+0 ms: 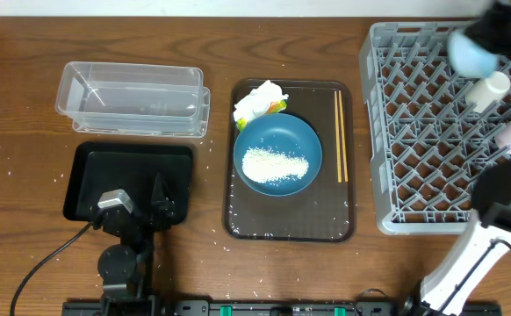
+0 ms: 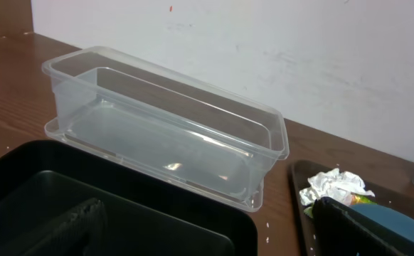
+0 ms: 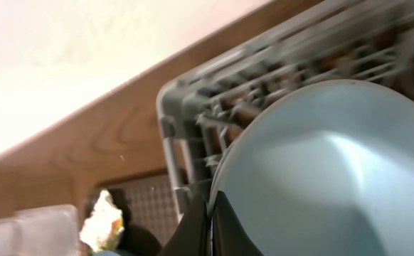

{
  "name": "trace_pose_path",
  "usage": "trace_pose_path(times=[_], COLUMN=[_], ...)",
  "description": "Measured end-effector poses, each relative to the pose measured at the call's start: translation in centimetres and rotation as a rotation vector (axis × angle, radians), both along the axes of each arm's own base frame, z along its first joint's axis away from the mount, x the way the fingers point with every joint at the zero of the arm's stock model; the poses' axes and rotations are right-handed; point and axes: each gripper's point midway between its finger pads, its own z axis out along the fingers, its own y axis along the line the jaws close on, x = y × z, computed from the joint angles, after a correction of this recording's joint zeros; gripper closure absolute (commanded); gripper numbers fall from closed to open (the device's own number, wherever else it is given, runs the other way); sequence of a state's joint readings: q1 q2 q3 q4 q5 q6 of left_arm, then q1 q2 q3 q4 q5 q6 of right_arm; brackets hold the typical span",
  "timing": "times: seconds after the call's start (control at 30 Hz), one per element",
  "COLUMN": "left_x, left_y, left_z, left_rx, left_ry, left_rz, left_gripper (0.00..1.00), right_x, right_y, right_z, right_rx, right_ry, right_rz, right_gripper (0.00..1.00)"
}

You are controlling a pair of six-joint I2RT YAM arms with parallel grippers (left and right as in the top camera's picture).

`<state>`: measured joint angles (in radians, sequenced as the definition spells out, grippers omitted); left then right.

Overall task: Sort waste into correct bins and load items into the dishwasher rack
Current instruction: 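Carry the blue bowl into the rack's far corner and release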

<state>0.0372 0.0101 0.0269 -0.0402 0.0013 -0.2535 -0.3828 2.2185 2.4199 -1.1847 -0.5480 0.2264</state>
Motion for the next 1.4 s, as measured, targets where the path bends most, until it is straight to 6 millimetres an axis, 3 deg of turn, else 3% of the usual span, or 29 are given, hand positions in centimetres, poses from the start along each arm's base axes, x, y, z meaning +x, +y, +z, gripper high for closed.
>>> trace_pose_path(times=[0.17, 0.33, 0.57, 0.7, 1.07, 1.23, 1.4], left_x=[0.0, 0.0, 0.0, 0.0, 0.0, 0.0, 0.0], left_y=[0.0, 0.0, 0.0, 0.0, 0.0, 0.0, 0.0], left_z=[0.0, 0.0, 0.0, 0.0, 0.0, 0.0, 0.0], left_rx=[0.0, 0.0, 0.0, 0.0, 0.0, 0.0, 0.0], left_ry=[0.0, 0.0, 0.0, 0.001, 0.0, 0.0, 0.001], left_rz=[0.0, 0.0, 0.0, 0.0, 0.0, 0.0, 0.0], left_gripper=[0.05, 0.05, 0.05, 0.05, 0.05, 0.05, 0.05], right_x=[-1.6, -1.2, 2.3, 3.2, 3.0, 3.1, 2.3], right_y=[-7.9, -12.3, -13.3, -13.6, -13.2, -13.1, -13.3], right_z=[2.1, 2.2, 1.8, 1.7, -2.9, -6.1, -6.1], right_rx=[0.069, 0.051, 0.07, 0.124, 0.331, 0.396, 0.428], right_ry=[-0.131, -0.259, -0.523, -0.625, -0.526, -0.477, -0.467], right_rz=[-0.077, -0.094, -0.024, -0.039, -0.133, -0.121, -0.102], right_gripper=[0.99, 0.99, 0.99, 0.99, 0.99, 0.99, 0.99])
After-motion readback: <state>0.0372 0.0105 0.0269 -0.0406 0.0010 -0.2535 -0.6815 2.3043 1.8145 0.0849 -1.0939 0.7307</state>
